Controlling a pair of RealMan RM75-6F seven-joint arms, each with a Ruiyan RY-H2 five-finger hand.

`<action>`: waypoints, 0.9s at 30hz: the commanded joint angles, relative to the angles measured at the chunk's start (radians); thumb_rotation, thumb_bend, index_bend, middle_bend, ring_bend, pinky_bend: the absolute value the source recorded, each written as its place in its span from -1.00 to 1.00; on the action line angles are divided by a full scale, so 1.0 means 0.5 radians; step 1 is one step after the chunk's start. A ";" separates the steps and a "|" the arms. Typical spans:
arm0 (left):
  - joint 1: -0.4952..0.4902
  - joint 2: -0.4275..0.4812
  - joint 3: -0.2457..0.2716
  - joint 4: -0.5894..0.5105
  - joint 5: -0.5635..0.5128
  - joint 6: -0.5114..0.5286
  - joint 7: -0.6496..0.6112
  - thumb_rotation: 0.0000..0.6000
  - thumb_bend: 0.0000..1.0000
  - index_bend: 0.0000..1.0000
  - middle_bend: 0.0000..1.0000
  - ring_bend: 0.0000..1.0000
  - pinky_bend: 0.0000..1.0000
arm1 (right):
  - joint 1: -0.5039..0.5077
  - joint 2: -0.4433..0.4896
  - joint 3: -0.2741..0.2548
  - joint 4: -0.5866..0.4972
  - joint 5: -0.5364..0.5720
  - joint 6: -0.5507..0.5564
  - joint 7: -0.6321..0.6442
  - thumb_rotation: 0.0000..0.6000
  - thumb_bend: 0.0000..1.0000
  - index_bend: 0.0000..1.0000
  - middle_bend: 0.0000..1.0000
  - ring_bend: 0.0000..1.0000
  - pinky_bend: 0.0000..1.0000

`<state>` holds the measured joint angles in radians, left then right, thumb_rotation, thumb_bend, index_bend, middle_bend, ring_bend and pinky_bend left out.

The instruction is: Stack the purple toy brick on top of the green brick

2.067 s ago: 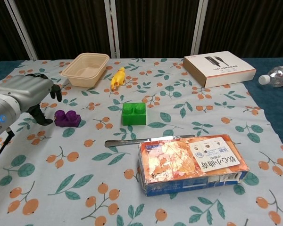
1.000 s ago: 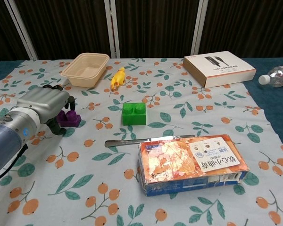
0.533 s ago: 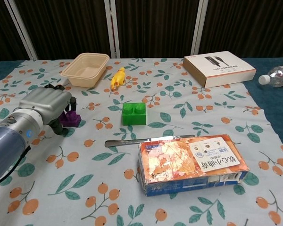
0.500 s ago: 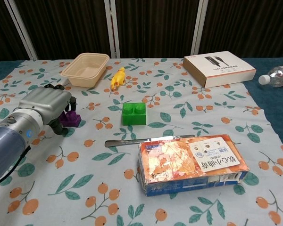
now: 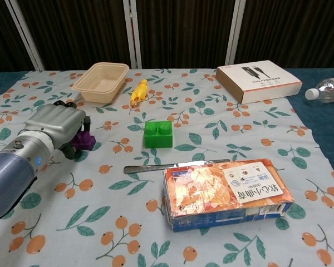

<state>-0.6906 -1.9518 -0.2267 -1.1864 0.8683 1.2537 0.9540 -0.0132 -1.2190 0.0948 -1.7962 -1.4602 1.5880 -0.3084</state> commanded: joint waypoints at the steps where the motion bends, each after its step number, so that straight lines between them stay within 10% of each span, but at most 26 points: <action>1: -0.003 -0.014 -0.003 0.012 0.008 0.008 0.006 1.00 -0.27 -0.22 -0.30 -0.87 -1.00 | 0.002 0.000 0.000 -0.001 0.000 -0.002 -0.002 1.00 -0.70 -0.72 -0.71 -0.70 -0.98; 27: 0.026 -0.086 -0.012 0.087 0.087 0.088 0.041 1.00 -0.16 -0.09 -0.17 -0.77 -0.94 | 0.013 -0.002 -0.017 -0.010 -0.002 -0.021 -0.014 1.00 -0.70 -0.72 -0.71 -0.70 -0.98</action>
<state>-0.6779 -1.9948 -0.2324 -1.1430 0.9116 1.2973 0.9745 -0.0067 -1.2199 0.0866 -1.8012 -1.4612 1.5774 -0.3153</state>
